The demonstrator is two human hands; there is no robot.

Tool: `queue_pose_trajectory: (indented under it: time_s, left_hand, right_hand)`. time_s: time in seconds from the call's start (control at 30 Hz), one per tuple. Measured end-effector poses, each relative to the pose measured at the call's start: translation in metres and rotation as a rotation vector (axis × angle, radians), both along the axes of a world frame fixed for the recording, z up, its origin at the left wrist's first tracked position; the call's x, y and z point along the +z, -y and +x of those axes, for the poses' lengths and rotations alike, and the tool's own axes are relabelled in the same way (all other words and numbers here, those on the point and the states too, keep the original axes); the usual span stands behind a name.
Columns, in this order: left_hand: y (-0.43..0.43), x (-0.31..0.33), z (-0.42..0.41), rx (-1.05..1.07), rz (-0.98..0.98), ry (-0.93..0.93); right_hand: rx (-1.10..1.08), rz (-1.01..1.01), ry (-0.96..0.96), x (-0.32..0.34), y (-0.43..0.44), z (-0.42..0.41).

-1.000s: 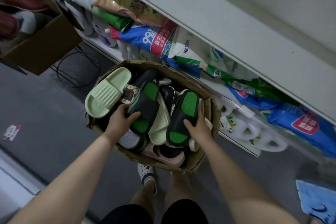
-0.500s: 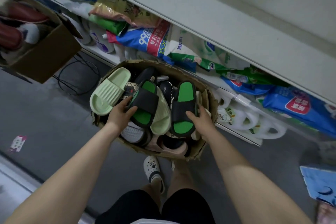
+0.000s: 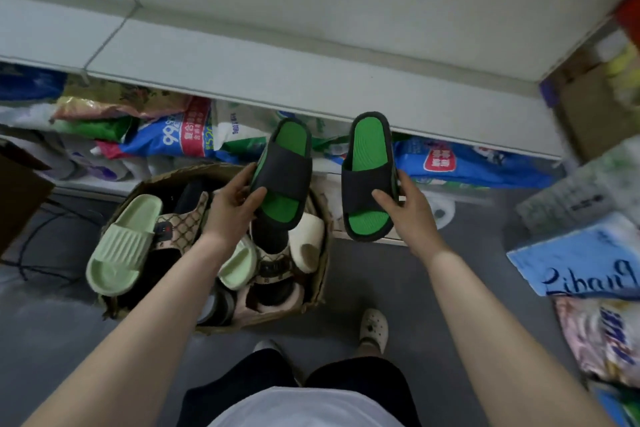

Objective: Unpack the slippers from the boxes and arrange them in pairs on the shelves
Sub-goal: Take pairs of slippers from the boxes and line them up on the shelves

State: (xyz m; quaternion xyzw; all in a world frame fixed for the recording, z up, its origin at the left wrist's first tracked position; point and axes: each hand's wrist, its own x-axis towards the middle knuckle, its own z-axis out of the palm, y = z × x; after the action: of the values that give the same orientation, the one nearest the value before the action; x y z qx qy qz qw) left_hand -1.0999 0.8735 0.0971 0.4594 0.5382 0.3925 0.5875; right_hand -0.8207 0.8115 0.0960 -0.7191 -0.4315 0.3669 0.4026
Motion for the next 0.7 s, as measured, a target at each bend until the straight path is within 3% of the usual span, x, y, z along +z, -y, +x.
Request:
queue_pose_trajectory:
  time_s: [0.33, 0.53, 0.7]
  left_hand:
    - [-0.028, 0.018, 0.201, -0.202, 0.036, -0.013]
    - [-0.053, 0.005, 0.35, -0.253, 0.015, 0.018]
    - [-0.082, -0.017, 0.436, -0.227, 0.044, -0.087]
  right_hand:
    - [-0.297, 0.046, 0.147, 0.027, 0.016, 0.195]
    - [-0.326, -0.012, 0.199, 0.017, -0.007, 0.336]
    - [-0.223, -0.102, 0.239, 0.0, -0.045, 0.414]
